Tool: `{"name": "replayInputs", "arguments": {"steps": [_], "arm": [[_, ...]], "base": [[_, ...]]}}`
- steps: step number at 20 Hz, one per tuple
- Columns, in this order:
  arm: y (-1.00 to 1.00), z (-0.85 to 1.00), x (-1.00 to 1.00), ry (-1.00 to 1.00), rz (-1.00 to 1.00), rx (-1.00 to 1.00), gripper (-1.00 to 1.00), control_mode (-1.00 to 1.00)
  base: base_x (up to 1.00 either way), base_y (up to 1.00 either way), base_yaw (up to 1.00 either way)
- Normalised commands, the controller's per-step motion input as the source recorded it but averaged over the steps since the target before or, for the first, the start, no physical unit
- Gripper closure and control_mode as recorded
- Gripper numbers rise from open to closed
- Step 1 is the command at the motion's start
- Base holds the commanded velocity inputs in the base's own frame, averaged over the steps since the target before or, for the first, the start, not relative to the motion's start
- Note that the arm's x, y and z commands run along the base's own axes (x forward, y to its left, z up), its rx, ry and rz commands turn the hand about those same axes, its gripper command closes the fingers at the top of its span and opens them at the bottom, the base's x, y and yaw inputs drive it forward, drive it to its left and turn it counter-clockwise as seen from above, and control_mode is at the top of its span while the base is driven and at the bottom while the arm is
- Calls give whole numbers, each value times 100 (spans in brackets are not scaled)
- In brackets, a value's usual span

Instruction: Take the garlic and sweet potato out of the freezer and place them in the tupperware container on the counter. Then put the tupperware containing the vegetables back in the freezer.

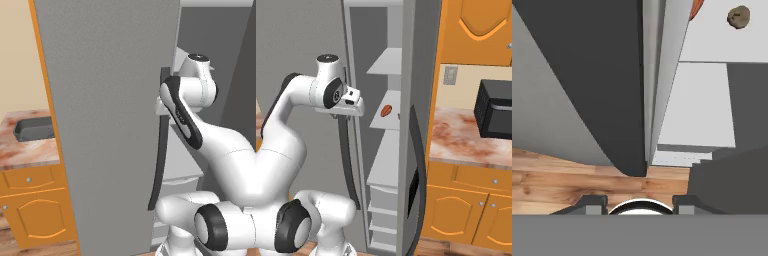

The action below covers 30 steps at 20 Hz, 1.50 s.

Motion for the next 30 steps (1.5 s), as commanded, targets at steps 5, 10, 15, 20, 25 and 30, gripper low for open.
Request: {"name": "replayInputs", "arguments": {"steps": [5, 10, 15, 20, 25, 30], "arm": [[12, 0, -23, -7, 1, -3, -100, -100], [25, 0, -69, -25, 0, -13, -100, -100], [5, 0, -63, -11, 0, -3, -100, -100], [0, 0, -74, -5, -3, 0, -100, -100], [0, 0, -55, 0, -4, 0, -100, -100], [-7, 0, -14, 4, -6, 0, -100, -100]], "base": [[0, 0, 0], [0, 0, 0], [0, 0, 0], [0, 0, 0], [0, 0, 0], [0, 0, 0]]}}
